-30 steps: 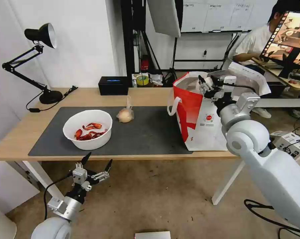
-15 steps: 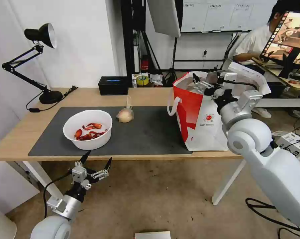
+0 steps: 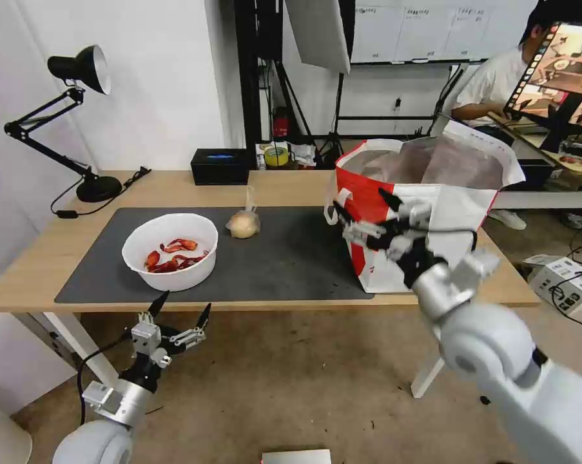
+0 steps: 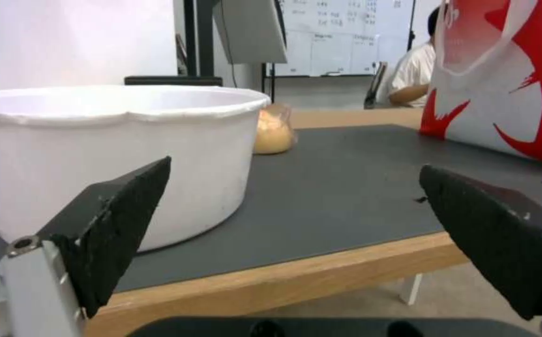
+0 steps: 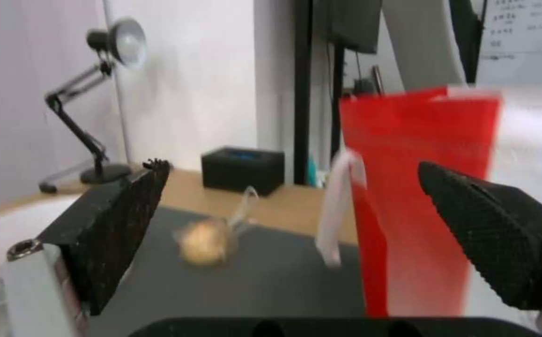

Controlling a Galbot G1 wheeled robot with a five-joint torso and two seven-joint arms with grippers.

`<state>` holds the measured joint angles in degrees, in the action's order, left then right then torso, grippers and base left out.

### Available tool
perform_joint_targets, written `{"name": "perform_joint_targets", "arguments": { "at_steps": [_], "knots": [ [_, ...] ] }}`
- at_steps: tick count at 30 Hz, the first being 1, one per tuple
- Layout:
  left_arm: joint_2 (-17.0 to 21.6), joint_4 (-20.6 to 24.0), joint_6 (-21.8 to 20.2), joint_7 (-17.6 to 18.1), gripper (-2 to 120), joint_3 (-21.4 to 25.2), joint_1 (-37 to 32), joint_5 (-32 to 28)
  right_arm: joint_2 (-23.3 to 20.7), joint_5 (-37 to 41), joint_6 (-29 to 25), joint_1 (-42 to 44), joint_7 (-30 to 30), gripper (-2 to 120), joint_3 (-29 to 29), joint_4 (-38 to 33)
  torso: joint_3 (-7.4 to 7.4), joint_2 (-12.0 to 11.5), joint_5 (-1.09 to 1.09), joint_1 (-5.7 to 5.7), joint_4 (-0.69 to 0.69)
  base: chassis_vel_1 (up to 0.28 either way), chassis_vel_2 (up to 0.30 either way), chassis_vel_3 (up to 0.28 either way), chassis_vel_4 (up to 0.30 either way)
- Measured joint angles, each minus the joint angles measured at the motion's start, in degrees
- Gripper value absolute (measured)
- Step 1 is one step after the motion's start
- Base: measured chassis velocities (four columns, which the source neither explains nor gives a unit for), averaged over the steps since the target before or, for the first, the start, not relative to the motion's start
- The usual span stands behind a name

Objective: Pick up the trash from the table and place it into the takeout bag.

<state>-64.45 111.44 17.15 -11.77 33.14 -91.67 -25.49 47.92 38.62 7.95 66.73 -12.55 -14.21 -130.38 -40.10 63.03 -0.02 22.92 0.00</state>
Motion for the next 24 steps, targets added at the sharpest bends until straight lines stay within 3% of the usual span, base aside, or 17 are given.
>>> {"name": "perform_joint_targets", "arguments": {
  "at_steps": [4, 10, 24],
  "knots": [
    [-0.26, -0.06, 0.13, -0.08, 100, -0.09, -0.02, 0.12, 1.11, -3.7, -1.99, 5.55, 0.9, 100, -1.63, -0.08, 0.0, 0.0, 0.04, 0.0, -0.01, 0.0, 0.0, 0.0, 0.0],
    [-0.76, 0.21, 0.73, -0.26, 100, -0.03, -1.21, 0.63, 7.19, -14.8, -8.85, 18.86, 1.51, 100, -3.78, 0.7, 0.0, 0.0, 0.02, 0.0, -0.01, 0.0, 0.0, 0.0, 0.0],
    [-1.32, 0.51, 1.19, -0.41, 100, 0.09, -2.97, 1.28, 15.77, -22.64, -15.8, 24.73, 1.37, 100, -2.76, 8.58, 0.0, 0.0, 0.02, -0.01, 0.0, 0.0, 0.0, 0.0, 0.0]
  ]
}}
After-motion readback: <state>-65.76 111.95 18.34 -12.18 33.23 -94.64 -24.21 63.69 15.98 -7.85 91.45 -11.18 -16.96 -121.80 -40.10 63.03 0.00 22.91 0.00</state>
